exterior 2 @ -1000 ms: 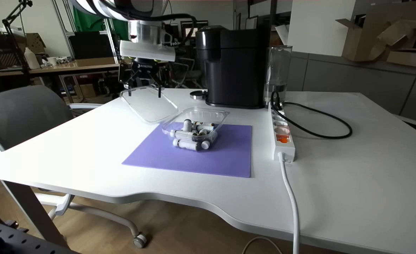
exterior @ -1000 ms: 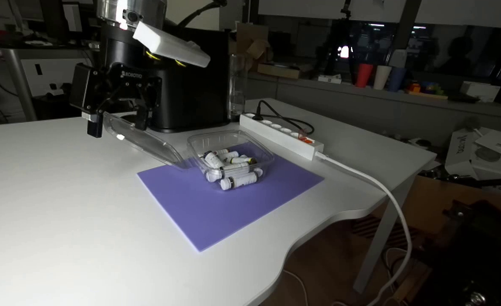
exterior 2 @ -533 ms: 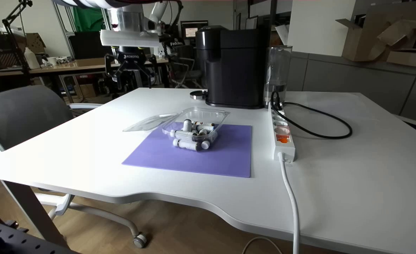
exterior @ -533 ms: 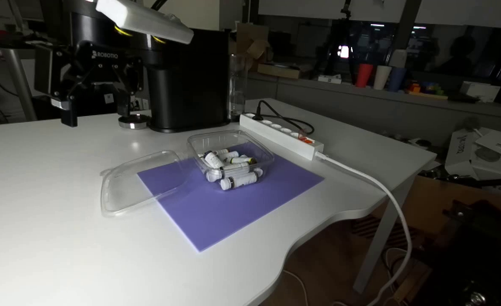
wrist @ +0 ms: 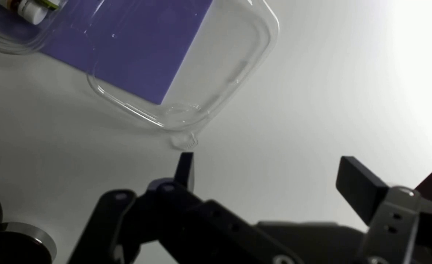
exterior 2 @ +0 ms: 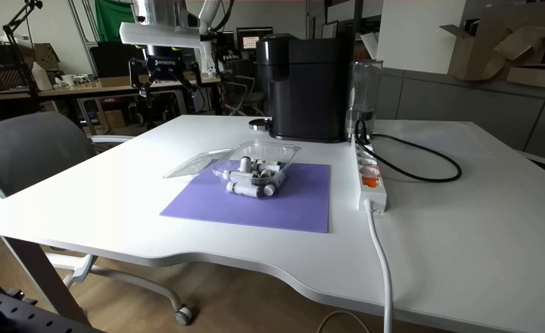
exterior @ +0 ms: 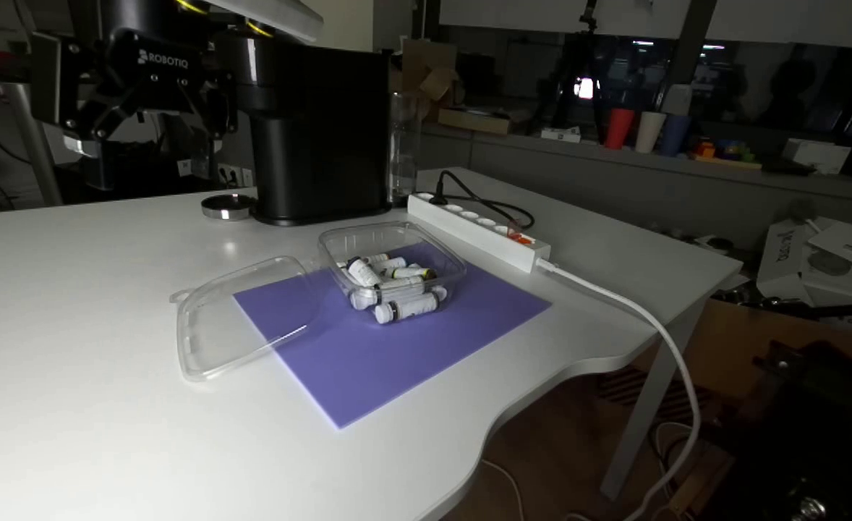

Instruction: Open colourless box

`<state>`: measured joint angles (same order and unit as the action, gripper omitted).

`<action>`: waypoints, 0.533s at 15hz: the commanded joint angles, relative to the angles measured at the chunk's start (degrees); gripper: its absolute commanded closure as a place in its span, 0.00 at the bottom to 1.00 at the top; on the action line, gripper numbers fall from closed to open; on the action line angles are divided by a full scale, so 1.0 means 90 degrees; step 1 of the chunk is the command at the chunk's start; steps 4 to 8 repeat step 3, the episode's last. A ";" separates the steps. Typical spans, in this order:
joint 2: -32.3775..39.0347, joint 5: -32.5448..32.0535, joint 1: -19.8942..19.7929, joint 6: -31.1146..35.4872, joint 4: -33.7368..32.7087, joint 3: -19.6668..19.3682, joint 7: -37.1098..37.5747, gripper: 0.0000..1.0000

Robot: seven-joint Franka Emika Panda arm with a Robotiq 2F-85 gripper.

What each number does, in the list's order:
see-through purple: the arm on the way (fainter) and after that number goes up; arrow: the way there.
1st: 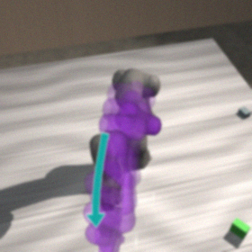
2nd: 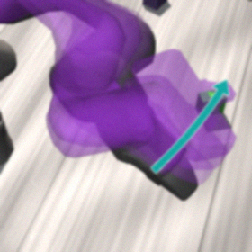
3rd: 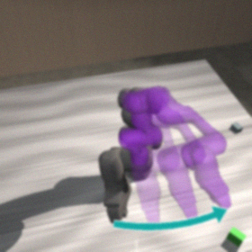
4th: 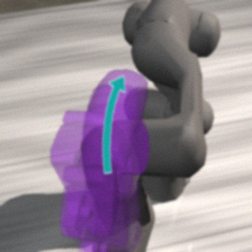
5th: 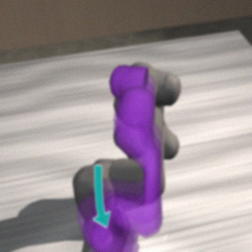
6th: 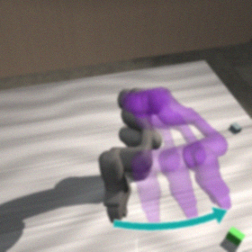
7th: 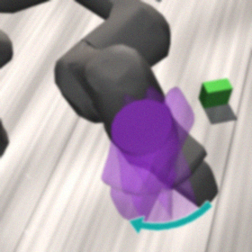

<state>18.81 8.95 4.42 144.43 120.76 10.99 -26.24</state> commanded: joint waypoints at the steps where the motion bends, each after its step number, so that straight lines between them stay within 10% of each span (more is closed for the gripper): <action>1: 0.0007 -0.0055 -0.0079 -0.0016 -0.0012 0.0084 0.0050 0.00; 8: 0.0007 -0.0055 -0.0079 -0.0016 -0.0011 0.0084 0.0053 0.00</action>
